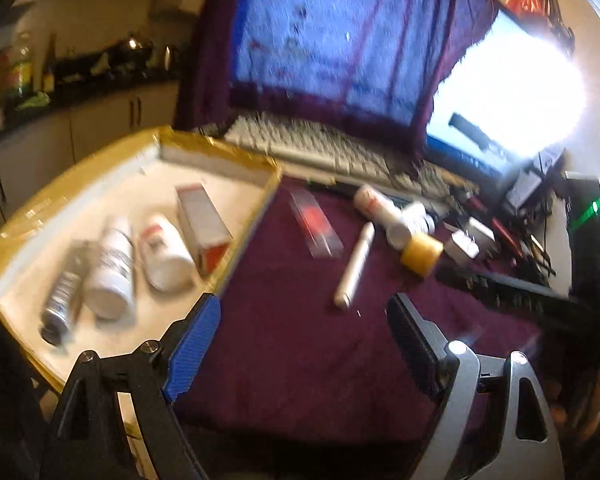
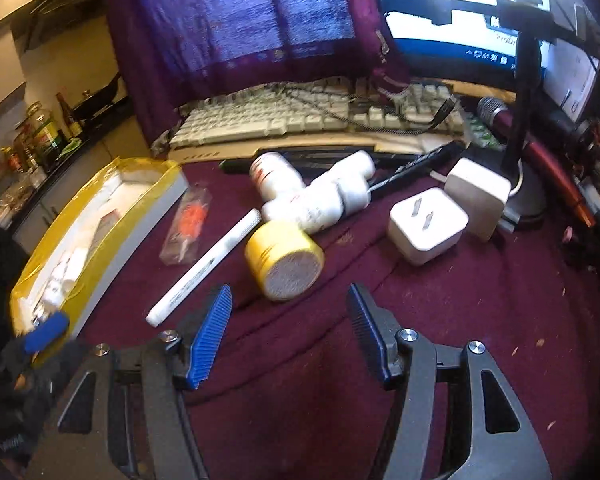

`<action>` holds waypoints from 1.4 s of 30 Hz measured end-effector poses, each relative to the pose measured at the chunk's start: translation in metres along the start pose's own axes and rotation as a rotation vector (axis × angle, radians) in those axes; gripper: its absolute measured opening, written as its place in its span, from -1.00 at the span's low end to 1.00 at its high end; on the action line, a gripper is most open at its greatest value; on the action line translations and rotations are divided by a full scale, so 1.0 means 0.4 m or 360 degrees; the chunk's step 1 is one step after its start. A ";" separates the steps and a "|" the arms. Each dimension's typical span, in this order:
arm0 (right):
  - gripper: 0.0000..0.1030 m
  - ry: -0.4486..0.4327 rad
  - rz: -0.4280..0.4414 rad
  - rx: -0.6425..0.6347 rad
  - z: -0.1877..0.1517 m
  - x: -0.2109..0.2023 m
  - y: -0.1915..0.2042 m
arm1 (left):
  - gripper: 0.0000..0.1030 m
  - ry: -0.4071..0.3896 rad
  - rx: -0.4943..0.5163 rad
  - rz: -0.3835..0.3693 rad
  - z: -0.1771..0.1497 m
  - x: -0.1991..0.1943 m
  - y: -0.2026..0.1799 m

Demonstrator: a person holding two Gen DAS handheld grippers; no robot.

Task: Organize objects
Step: 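Grasp the white marker with the left tool while the right tool grasps the yellow-lidded jar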

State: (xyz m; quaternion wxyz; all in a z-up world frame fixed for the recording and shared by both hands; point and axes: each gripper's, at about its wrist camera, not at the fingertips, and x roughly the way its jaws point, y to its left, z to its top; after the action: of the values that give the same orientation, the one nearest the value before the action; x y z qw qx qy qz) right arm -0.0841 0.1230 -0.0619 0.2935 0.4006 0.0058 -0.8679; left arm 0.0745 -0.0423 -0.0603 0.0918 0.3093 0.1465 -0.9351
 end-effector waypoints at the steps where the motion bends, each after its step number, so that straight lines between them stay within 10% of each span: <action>1: 0.15 0.0012 0.0006 -0.0006 0.010 0.014 0.003 | 0.58 0.0023 -0.0001 -0.0011 -0.003 0.004 -0.004; 13: -0.14 0.0077 0.0018 -0.0061 -0.018 0.028 0.020 | 0.58 0.0061 0.0042 -0.0038 0.001 0.014 -0.033; 22: -0.14 0.0048 -0.0082 0.0100 -0.035 -0.020 -0.066 | 0.57 0.0350 0.0220 -0.0045 0.093 0.187 -0.136; 28: -0.14 0.0065 -0.0055 0.0142 -0.035 -0.013 -0.075 | -0.57 0.0445 0.0348 0.0065 0.106 0.269 -0.171; 42: -0.14 0.0071 -0.0095 0.0077 -0.034 -0.003 -0.049 | -0.77 0.0442 0.0413 0.0034 0.013 0.156 -0.164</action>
State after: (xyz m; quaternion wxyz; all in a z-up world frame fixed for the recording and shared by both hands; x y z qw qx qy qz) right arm -0.0842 0.1431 -0.0746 0.2576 0.4264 0.0033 -0.8671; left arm 0.0049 0.0124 -0.0798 0.0401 0.4462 0.0327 -0.8934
